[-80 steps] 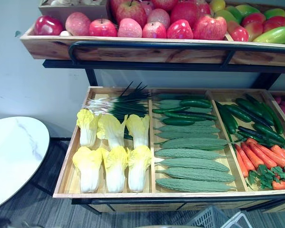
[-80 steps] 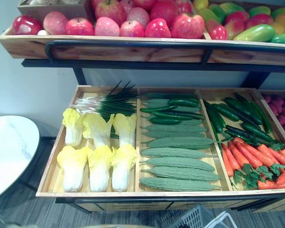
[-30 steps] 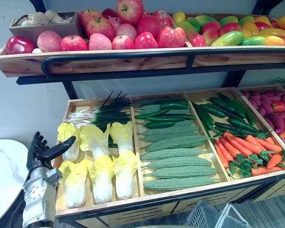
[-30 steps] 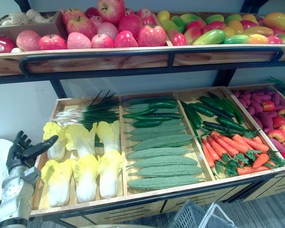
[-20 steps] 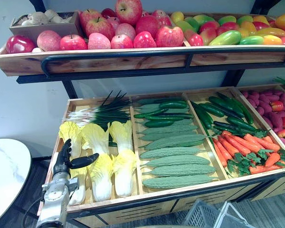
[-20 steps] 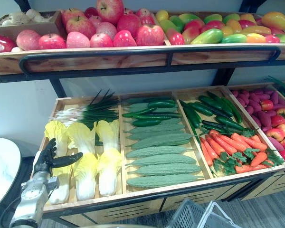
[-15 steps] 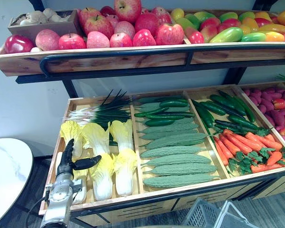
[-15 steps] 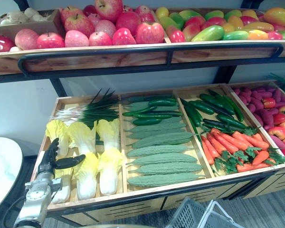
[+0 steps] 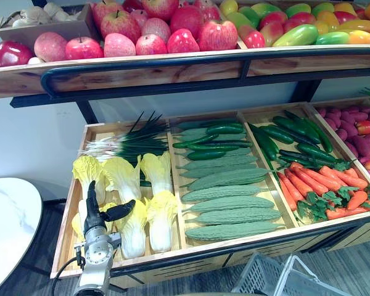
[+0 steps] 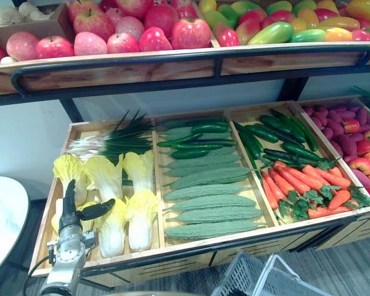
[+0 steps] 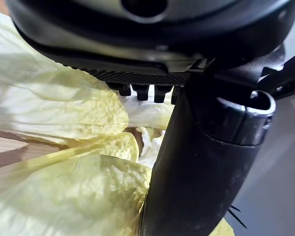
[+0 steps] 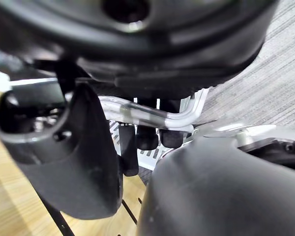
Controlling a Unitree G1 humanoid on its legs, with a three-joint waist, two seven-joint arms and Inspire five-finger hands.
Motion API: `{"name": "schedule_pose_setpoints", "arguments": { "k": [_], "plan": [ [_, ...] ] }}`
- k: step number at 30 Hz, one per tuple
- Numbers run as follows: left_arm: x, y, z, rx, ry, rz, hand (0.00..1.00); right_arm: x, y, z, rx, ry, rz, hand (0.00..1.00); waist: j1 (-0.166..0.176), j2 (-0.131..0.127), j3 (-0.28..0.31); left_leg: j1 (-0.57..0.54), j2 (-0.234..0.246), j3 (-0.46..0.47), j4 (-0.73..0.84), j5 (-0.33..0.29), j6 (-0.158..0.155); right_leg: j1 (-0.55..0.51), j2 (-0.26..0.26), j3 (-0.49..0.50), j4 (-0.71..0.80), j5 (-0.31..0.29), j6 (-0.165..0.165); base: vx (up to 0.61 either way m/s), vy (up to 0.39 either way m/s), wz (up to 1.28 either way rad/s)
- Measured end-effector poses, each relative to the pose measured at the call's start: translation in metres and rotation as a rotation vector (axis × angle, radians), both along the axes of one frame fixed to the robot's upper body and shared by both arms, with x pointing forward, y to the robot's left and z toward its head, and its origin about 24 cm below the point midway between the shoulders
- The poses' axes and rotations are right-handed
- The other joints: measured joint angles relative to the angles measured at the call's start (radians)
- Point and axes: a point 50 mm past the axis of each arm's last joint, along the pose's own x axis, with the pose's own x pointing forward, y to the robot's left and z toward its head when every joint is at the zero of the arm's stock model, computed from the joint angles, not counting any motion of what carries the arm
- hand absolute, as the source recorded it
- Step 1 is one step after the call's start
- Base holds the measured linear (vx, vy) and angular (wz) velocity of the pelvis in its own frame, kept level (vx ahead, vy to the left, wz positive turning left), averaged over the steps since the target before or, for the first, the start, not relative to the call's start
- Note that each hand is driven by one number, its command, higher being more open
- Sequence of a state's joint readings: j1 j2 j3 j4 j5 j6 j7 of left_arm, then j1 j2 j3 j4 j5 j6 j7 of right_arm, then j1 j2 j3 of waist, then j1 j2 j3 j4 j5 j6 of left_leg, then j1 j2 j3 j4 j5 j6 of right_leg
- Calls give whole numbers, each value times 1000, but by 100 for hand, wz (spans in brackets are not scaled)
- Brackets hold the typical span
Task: Pick vegetable in the basket
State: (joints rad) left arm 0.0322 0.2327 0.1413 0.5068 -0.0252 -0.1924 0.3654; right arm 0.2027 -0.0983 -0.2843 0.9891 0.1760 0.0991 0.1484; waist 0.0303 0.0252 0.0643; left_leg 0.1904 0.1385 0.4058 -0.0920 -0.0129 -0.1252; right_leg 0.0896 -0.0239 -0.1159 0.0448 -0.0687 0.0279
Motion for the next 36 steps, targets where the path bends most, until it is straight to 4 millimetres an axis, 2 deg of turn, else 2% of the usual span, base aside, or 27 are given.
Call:
{"name": "schedule_pose_setpoints", "arguments": {
  "k": [8, 16, 20, 36],
  "plan": [
    [2, -6, 2, -5, -41, -15, 100, 7, 3, 0, 6, -9, 20, 0, -10, -10, 17, -5, 3, -7, -1, 8, -2, 0, 3, -10, -1, 3, -5, -16, -10, 3],
    [4, -23, -3, -40, -32, -67, 100, 10, 5, 0, 11, -10, 44, 0, -17, -14, 20, -5, 9, -7, -1, 10, -4, 0, 10, -10, -6, 7, -9, 0, 0, 0],
    [3, -23, -5, -63, -24, -65, 100, 14, 6, 0, 7, -14, 66, 0, -31, -22, 24, -4, 14, -5, 0, 13, -9, 0, 15, -9, -12, 9, -14, 0, 0, 0],
    [6, -20, -1, -99, -23, -60, 100, 13, 8, 0, 9, -7, 100, 0, -31, -22, 24, -3, 29, 14, -1, 24, -12, -2, 32, 9, -12, 21, -27, -26, -17, -3]
  ]
}}
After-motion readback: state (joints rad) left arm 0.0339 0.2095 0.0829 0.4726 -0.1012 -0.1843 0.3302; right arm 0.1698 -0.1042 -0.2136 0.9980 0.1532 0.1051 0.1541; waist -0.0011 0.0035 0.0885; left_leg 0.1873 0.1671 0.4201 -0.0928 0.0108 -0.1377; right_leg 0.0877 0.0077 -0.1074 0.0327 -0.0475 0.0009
